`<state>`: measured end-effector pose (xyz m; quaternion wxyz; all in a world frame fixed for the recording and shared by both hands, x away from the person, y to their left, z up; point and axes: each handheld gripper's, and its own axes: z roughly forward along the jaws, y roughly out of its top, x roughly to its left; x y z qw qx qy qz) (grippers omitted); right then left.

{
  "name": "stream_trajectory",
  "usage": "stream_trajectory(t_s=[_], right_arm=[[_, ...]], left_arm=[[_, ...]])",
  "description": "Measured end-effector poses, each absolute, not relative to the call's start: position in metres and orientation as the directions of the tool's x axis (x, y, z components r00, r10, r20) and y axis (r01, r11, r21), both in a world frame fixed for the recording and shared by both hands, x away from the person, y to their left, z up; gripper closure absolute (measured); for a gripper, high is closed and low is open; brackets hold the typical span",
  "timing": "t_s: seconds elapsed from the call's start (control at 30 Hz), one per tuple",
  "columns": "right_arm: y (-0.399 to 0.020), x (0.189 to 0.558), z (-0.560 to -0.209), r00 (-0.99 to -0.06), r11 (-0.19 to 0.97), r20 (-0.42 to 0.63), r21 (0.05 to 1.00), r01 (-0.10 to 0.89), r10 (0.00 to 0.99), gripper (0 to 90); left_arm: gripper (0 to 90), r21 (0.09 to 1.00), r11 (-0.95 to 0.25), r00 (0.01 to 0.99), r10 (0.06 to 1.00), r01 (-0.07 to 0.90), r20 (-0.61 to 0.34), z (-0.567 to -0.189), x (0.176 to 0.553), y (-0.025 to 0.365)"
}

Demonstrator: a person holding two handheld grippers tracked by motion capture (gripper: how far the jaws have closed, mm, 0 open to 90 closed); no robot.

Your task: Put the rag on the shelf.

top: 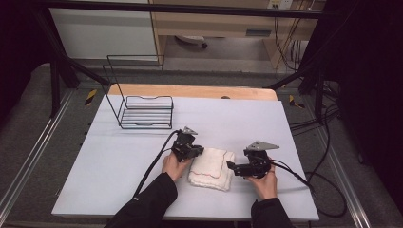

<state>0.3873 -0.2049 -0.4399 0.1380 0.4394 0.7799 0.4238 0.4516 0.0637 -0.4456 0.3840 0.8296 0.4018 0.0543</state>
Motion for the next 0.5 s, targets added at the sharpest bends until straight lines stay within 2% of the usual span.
stream_trajectory(t_s=[0.27, 0.5], right_arm=[[-0.203, 0.399, -0.445, -0.543, 0.249, 0.136, 0.779, 0.575, 0.828, 23.1], [-0.199, 0.404, -0.449, -0.531, 0.232, 0.151, 0.777, 0.586, 0.834, 34.2]], left_arm=[[83.4, 0.682, -0.341, 0.65, 0.714, 0.647, -0.26, -0.446, 0.451, 0.068], [83.8, 0.699, -0.331, 0.642, 0.729, 0.634, -0.238, -0.44, 0.446, 0.081]])
